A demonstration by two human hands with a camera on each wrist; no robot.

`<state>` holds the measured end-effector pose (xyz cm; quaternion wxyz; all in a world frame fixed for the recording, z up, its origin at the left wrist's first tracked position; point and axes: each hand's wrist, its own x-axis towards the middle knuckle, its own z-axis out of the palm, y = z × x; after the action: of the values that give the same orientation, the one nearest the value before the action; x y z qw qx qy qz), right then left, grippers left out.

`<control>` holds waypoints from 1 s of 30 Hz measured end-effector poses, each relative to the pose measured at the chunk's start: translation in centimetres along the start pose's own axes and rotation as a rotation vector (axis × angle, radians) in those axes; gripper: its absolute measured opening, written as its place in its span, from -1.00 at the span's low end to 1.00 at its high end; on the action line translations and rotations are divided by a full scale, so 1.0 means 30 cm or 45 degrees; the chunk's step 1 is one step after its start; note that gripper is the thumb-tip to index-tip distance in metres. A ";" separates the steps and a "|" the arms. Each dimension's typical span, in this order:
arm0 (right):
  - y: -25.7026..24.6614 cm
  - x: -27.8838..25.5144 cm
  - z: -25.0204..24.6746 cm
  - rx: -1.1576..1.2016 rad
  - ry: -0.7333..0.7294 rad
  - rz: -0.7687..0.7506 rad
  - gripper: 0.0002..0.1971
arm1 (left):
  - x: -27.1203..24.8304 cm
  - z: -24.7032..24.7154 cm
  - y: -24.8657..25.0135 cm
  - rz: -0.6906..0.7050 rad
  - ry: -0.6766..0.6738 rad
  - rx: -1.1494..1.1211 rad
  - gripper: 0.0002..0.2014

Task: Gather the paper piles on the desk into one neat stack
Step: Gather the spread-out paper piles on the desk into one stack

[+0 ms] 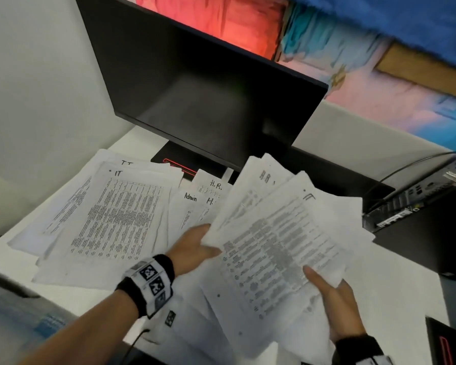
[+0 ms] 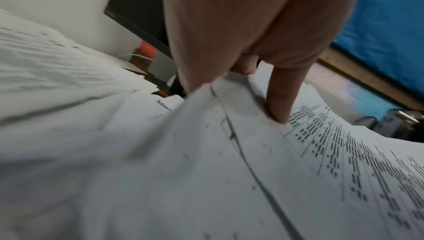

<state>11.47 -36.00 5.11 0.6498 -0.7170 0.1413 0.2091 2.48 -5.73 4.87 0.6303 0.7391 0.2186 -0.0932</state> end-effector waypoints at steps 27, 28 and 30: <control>0.197 0.055 0.420 -0.737 0.364 0.373 -0.36 | 0.089 -0.560 -0.178 -0.394 0.612 0.858 -0.46; 0.190 0.051 0.433 -0.720 0.380 0.374 -0.34 | 0.094 -0.635 -0.194 -0.498 0.718 0.898 -0.40; 0.168 0.045 0.460 -0.692 0.430 0.376 -0.29 | 0.093 -0.766 -0.248 -0.762 0.881 0.869 -0.39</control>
<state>8.66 -22.80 -0.89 0.3652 -0.8601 0.2883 0.2093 -1.49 18.00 1.39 0.1936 0.7942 0.5697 -0.0854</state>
